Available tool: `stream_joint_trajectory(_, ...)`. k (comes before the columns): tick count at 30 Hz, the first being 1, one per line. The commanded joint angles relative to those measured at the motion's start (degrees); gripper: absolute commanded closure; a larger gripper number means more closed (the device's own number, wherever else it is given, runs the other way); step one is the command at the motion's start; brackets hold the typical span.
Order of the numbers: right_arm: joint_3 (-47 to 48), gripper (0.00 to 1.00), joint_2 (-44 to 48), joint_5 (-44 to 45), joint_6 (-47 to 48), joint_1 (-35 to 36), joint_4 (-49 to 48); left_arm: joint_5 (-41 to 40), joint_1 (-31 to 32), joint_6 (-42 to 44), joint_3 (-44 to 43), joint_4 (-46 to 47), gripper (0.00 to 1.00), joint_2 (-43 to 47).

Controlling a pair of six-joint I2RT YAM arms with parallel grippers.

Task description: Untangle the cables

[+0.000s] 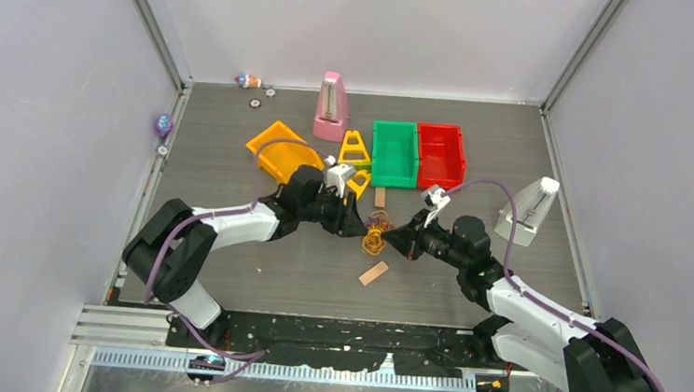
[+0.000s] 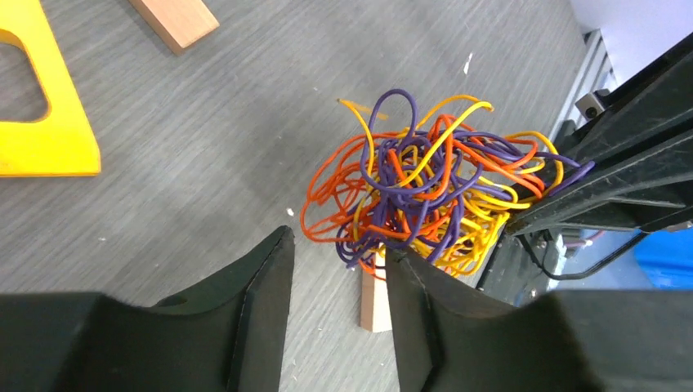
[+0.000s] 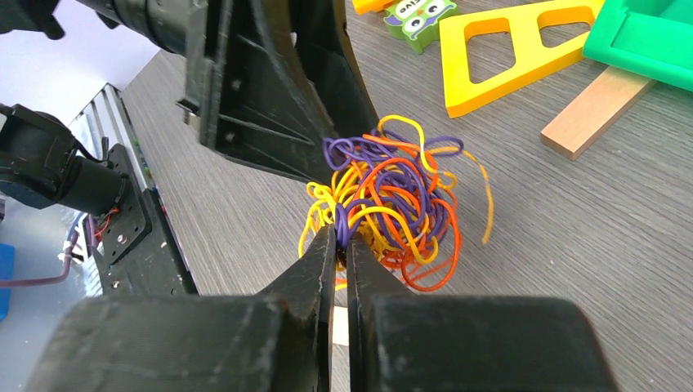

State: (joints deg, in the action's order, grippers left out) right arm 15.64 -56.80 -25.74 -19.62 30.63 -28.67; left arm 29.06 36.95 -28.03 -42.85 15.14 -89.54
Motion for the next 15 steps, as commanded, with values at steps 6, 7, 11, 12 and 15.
stream_joint_trajectory(6,1.6,0.95,1.3,3.7,0.1,0.2,-1.8,0.9,1.6,1.2,-1.5,0.1,1.0,1.0)
stream_joint_trajectory(7,1.6,0.95,2.1,5.1,0.2,0.2,-0.2,-0.4,1.6,1.6,-0.8,0.2,1.0,2.0)
stream_joint_trajectory(11,1.9,0.95,4.6,14.9,0.7,0.2,5.1,-6.8,0.8,2.6,2.1,-0.1,1.0,6.1)
stream_joint_trajectory(12,2.0,0.95,5.0,18.9,0.7,0.2,6.2,-8.9,0.4,2.6,2.7,-0.7,1.0,7.0)
stream_joint_trajectory(15,2.7,0.95,7.0,30.2,0.1,0.2,12.8,-16.8,-1.5,1.8,4.9,-3.1,1.0,10.4)
